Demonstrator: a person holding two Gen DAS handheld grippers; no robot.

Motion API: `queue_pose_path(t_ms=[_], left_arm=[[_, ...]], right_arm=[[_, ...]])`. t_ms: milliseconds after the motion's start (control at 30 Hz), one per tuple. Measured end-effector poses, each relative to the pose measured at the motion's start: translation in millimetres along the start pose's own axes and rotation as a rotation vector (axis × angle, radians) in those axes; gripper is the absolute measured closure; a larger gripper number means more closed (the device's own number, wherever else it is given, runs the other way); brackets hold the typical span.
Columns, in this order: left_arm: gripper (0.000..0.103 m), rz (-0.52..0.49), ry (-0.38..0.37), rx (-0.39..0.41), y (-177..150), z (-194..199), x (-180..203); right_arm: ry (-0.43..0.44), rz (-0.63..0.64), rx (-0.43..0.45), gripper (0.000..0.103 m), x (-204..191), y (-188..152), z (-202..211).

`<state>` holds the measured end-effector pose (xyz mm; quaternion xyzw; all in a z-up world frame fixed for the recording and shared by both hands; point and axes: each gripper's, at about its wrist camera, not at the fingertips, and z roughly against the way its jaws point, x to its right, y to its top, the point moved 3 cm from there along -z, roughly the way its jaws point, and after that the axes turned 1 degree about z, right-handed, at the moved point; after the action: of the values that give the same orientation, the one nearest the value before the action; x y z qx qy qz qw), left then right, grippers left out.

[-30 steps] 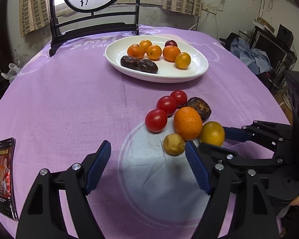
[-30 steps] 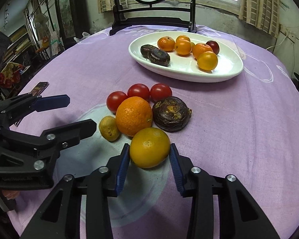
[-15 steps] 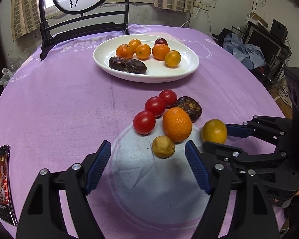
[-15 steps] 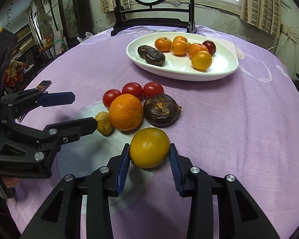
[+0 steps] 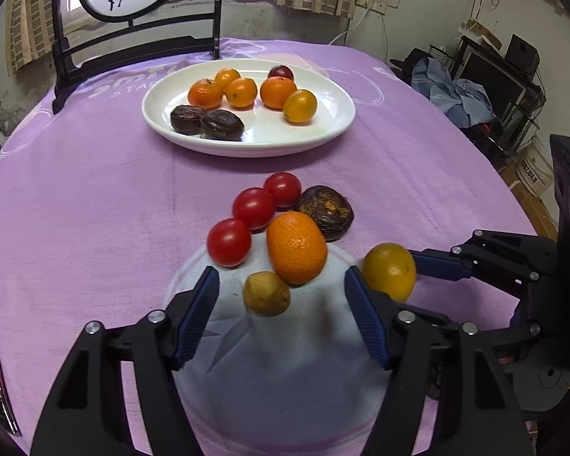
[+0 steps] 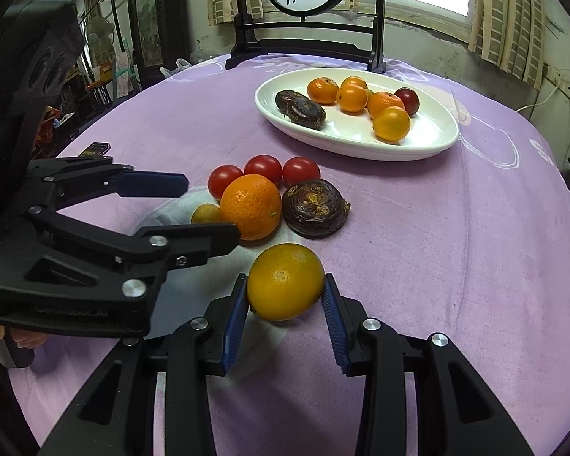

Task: Organize fruits
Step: 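Grasp an orange with the left tool while the right tool carries the yellow fruit to the plate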

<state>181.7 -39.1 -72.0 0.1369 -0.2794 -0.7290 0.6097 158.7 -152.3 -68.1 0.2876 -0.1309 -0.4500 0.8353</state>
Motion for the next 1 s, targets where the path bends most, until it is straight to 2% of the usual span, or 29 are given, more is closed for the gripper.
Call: queue_pose_path(t_ms=[167,333,467,700,1000], left_arm=[[0.039,0.001,0.003,-0.016,-1,-6,3],[0.039,0.043,-0.007,-0.039,-4,-12,1],[0.039,0.122,-0.012,-0.065,-8,-21,-2],[0.039,0.271,0.024,-0.053,-5,-23,-2],[0.039,0.390,0.107,-0.047,0,-26,0]], right_arm=[[0.003,0.005,0.008,0.064,0,-4,5],[0.014,0.001,0.010,0.064,1,-6,5],[0.021,0.005,0.016,0.064,0,-7,6],[0.023,0.011,0.028,0.064,1,-9,11],[0.029,0.015,0.040,0.064,7,-14,18]])
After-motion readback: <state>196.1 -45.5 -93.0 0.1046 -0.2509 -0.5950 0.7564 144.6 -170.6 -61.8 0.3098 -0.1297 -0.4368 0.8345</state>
